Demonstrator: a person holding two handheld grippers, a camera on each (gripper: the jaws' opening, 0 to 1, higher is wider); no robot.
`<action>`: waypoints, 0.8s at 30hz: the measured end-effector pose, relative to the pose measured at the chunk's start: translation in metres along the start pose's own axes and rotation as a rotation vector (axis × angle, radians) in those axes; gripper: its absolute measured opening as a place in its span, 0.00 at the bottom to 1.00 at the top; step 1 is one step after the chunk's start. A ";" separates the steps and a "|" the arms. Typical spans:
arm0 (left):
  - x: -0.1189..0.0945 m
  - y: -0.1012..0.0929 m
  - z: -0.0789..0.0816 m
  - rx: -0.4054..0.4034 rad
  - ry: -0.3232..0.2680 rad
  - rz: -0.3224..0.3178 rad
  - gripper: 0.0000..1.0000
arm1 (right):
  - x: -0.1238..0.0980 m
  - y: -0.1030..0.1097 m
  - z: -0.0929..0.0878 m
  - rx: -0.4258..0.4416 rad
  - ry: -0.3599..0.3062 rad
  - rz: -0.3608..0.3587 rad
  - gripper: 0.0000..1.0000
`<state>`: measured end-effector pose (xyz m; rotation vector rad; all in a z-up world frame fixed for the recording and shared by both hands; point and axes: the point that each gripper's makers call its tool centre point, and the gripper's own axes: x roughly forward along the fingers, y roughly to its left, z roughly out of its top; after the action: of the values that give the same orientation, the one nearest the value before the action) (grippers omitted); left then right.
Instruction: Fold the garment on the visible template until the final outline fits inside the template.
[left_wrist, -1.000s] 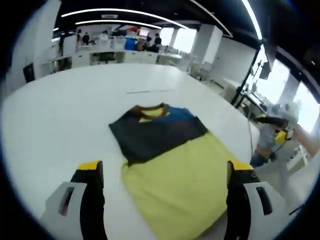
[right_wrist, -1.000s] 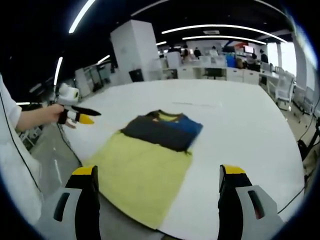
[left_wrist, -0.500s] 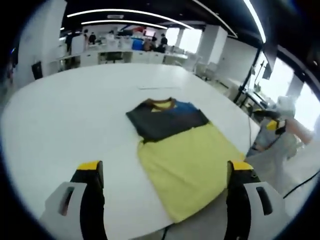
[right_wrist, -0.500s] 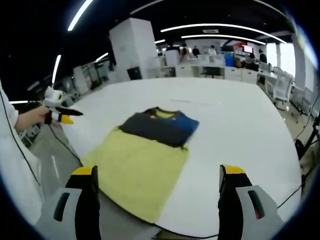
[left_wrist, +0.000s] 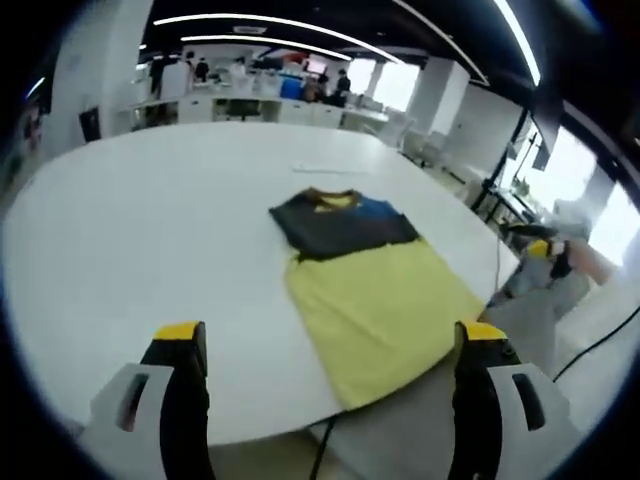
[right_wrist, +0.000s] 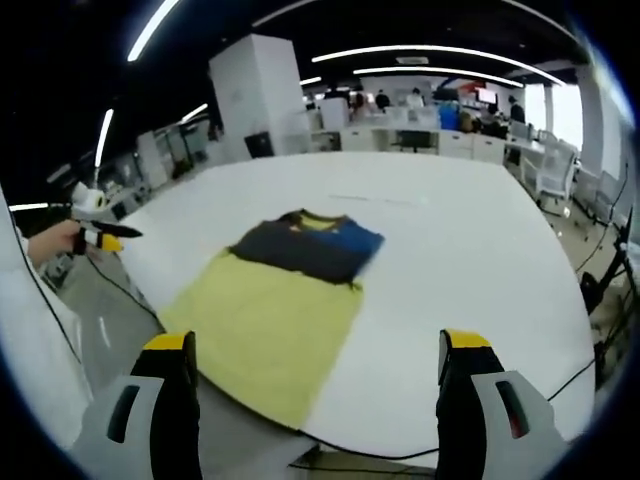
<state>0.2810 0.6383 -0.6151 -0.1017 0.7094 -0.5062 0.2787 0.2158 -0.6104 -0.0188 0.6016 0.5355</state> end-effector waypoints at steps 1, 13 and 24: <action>0.000 0.000 0.000 -0.003 0.001 -0.003 0.99 | -0.001 0.000 -0.001 0.003 0.000 -0.002 1.00; 0.006 -0.006 -0.006 0.002 0.018 -0.028 0.99 | -0.001 0.003 -0.008 0.005 0.016 -0.002 1.00; 0.015 -0.010 -0.033 -0.029 0.076 -0.040 0.99 | 0.007 0.004 -0.026 0.025 0.080 0.017 0.94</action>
<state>0.2655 0.6251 -0.6467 -0.1248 0.7908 -0.5407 0.2680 0.2179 -0.6352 -0.0116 0.6865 0.5458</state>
